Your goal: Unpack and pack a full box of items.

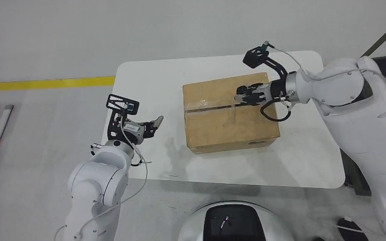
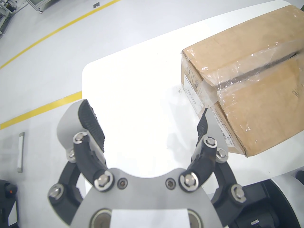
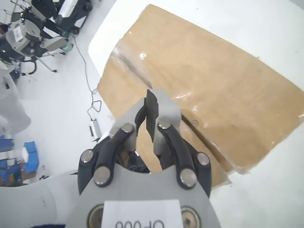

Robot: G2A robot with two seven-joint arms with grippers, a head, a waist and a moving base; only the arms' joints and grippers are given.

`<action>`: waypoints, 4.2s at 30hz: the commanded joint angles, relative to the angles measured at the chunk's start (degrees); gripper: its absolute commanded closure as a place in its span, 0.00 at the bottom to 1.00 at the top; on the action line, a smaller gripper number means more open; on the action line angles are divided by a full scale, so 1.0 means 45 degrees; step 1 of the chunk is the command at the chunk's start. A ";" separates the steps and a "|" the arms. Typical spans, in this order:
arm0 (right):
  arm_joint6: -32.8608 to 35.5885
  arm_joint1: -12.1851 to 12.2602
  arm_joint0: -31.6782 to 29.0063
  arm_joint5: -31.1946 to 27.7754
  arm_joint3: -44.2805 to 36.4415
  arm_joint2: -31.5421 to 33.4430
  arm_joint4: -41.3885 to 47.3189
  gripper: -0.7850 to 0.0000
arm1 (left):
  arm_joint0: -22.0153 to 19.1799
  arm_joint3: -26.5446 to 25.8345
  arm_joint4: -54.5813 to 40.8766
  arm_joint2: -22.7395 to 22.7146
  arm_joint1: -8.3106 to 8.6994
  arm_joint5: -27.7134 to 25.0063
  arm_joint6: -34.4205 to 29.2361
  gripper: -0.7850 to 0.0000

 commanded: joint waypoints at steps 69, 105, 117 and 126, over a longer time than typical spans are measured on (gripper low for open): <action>0.2973 -0.0052 0.3150 -0.1705 0.4313 -0.2609 0.5330 1.00 | 0.0379 -0.0150 0.0129 0.0082 0.0002 -0.0181 0.0740 0.00; 0.2982 0.0322 0.4723 0.0215 0.8306 -0.5883 1.0569 1.00 | -0.0011 -0.0084 -0.0297 0.0950 -0.0127 -0.0118 0.2045 1.00; 0.2228 0.0393 0.4052 0.1894 0.8360 -0.5461 1.1094 1.00 | -0.0828 0.0498 -0.0048 0.2194 -0.0287 -0.0359 0.3356 1.00; 0.2848 0.0367 0.4337 0.2874 0.8744 -0.5519 1.0659 1.00 | -0.2104 0.1875 0.0266 0.4037 -0.0593 -0.0492 0.3810 1.00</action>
